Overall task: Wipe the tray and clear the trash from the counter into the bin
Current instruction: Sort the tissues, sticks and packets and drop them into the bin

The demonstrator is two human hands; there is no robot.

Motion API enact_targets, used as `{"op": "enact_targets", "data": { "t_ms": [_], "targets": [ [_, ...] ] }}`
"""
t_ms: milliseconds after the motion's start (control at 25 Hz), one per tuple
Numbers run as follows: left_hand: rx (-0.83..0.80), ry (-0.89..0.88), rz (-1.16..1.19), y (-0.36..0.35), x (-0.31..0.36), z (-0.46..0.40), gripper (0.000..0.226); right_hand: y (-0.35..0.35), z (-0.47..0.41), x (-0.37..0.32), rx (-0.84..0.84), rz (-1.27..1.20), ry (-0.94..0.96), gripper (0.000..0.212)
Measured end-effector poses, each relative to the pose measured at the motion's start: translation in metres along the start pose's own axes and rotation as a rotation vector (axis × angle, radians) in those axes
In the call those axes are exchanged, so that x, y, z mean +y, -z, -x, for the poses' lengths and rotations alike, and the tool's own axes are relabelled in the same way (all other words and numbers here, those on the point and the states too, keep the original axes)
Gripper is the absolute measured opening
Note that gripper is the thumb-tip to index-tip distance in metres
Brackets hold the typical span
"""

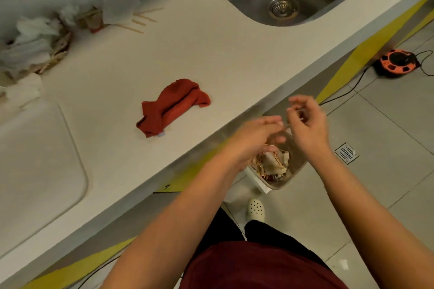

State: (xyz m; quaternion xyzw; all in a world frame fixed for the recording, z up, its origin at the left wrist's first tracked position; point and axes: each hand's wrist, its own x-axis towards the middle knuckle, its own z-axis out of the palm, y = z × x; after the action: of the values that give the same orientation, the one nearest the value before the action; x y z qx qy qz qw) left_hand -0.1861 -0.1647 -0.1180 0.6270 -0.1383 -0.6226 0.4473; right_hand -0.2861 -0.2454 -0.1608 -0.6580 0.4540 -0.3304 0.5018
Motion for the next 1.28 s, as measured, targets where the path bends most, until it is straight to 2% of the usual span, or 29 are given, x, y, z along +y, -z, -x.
{"op": "enact_targets", "data": {
  "t_ms": [120,320,520,840,960,1080,1280],
  "targets": [
    [0.119,-0.181,0.199,0.031,0.046,0.033,0.018,-0.021,-0.021,-0.047,-0.042,-0.087,0.099,0.019],
    [0.420,-0.287,0.358,0.107,0.091,0.053,0.013,-0.079,-0.047,-0.094,-0.245,0.022,0.187,0.014],
    [0.614,-0.353,0.275,0.182,0.107,0.048,0.012,-0.139,-0.073,-0.116,-0.357,0.210,0.243,0.012],
    [0.843,-0.372,0.120,0.298,0.141,0.023,0.015,-0.236,-0.123,-0.152,-0.462,0.535,0.344,0.031],
    [0.932,-0.388,-0.025,0.334,0.156,0.005,0.018,-0.268,-0.142,-0.164,-0.481,0.644,0.337,0.041],
    [0.975,-0.458,-0.368,0.362,0.169,-0.018,0.022,-0.297,-0.160,-0.171,-0.505,0.852,0.385,0.061],
    [0.801,-0.454,-0.892,0.392,0.202,-0.065,0.034,-0.354,-0.195,-0.170,-0.545,1.108,0.387,0.094]
  ]
}}
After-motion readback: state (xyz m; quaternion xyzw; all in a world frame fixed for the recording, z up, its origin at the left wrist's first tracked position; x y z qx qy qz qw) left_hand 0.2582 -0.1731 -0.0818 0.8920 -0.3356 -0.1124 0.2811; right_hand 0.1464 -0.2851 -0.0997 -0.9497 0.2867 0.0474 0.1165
